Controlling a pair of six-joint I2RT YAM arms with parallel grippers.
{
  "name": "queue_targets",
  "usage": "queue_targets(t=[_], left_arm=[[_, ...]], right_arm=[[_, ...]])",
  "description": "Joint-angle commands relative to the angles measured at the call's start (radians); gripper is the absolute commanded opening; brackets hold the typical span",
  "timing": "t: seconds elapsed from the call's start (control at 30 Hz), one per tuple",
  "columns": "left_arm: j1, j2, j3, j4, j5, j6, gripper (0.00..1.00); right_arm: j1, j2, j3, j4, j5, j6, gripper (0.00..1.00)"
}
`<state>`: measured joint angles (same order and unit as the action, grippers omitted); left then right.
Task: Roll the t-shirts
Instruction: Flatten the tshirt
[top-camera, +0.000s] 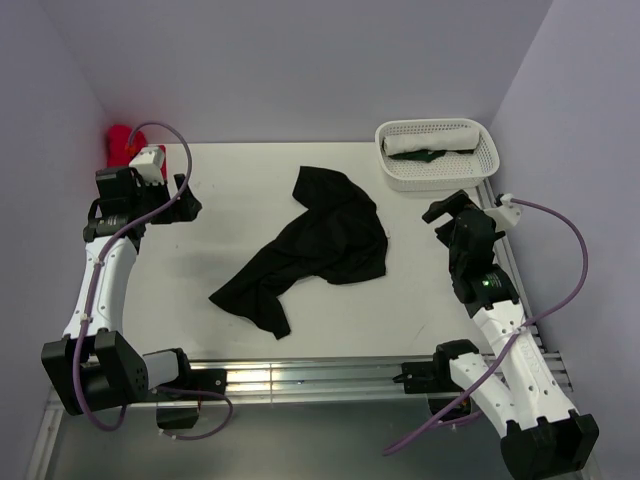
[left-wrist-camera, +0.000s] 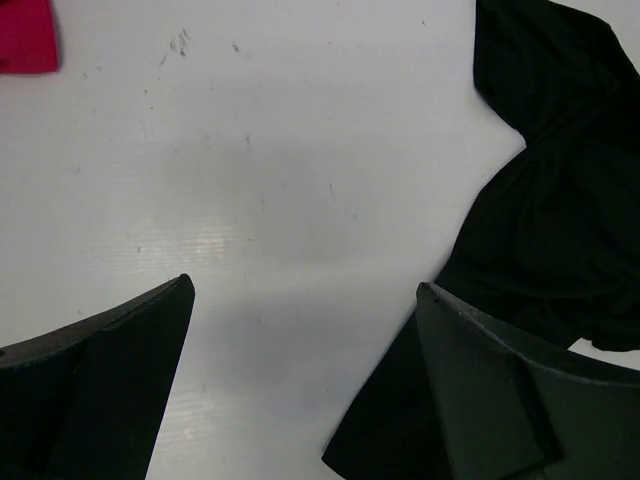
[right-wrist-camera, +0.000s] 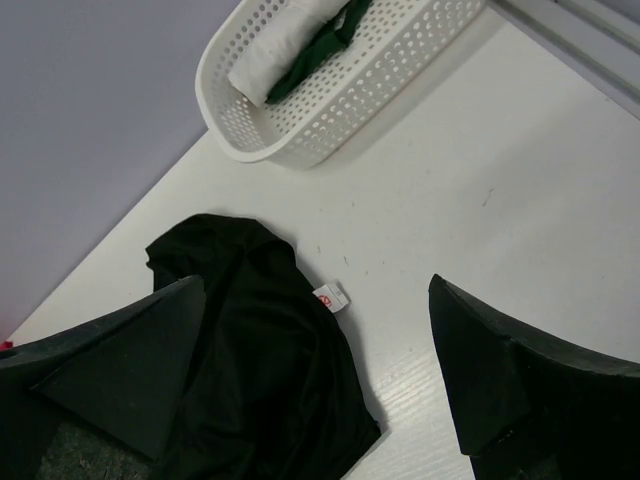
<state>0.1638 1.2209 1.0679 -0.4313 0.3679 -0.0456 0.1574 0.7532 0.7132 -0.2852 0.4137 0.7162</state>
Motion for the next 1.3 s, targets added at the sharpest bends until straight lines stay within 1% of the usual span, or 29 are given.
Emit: queue_targets(t=[0.0,0.37,0.5,0.6,0.67,0.7,0.73,0.77,0.83,0.9,0.93,0.97,1.0,1.1,1.13,1.17,1.23,1.27], left_arm=[[0.000,-0.023,0.032,0.005,0.035,0.012,0.99],[-0.001,-0.012,0.026,-0.017,0.068,0.035,0.99],[0.000,-0.004,0.030,-0.037,0.089,0.035,0.99],[-0.001,0.012,0.047,-0.087,0.135,0.102,0.96],[-0.009,0.015,0.053,-0.116,0.132,0.142,0.95],[-0.029,0.012,0.053,-0.138,0.122,0.157,0.95],[-0.046,0.005,0.055,-0.148,0.093,0.173,0.95],[-0.082,0.000,0.052,-0.158,0.079,0.199,0.95],[-0.121,-0.011,0.050,-0.200,0.045,0.226,0.95],[-0.208,-0.020,0.052,-0.243,0.020,0.279,0.95],[-0.240,-0.027,0.052,-0.283,-0.004,0.295,0.95],[-0.300,-0.032,0.049,-0.303,-0.012,0.324,0.95],[-0.325,-0.035,0.046,-0.320,-0.023,0.338,0.95],[-0.418,-0.040,0.043,-0.383,-0.053,0.384,0.94],[-0.443,-0.032,0.044,-0.400,-0.057,0.388,0.94],[-0.490,-0.029,0.043,-0.418,-0.063,0.386,0.94],[-0.541,-0.020,0.029,-0.419,-0.078,0.369,0.94],[-0.597,-0.017,0.009,-0.405,-0.108,0.359,0.93]], right_arm=[[-0.001,-0.012,0.006,0.006,0.000,0.000,1.00],[-0.002,0.015,0.016,-0.022,-0.081,-0.041,0.98],[-0.001,0.012,0.002,-0.009,-0.153,-0.044,0.94],[0.039,0.040,-0.003,-0.014,-0.152,-0.023,0.94],[0.118,0.079,-0.004,-0.029,-0.115,-0.008,0.94],[0.152,0.096,-0.004,-0.034,-0.077,0.018,0.93],[0.218,0.115,-0.011,-0.037,-0.064,0.032,0.93],[0.246,0.158,-0.014,-0.032,-0.062,0.045,0.92],[0.293,0.202,-0.018,-0.031,-0.059,0.092,0.89],[0.347,0.270,-0.026,-0.017,-0.055,0.130,0.86],[0.358,0.288,-0.040,-0.011,-0.050,0.143,0.85],[0.375,0.323,-0.047,0.003,-0.053,0.163,0.84],[0.379,0.340,-0.057,0.009,-0.058,0.172,0.80],[0.390,0.400,-0.075,0.020,-0.069,0.201,0.76],[0.392,0.411,-0.084,0.023,-0.069,0.206,0.75],[0.393,0.428,-0.089,0.030,-0.069,0.213,0.75],[0.398,0.440,-0.110,0.044,-0.069,0.239,0.72],[0.399,0.448,-0.119,0.066,-0.070,0.250,0.69]])
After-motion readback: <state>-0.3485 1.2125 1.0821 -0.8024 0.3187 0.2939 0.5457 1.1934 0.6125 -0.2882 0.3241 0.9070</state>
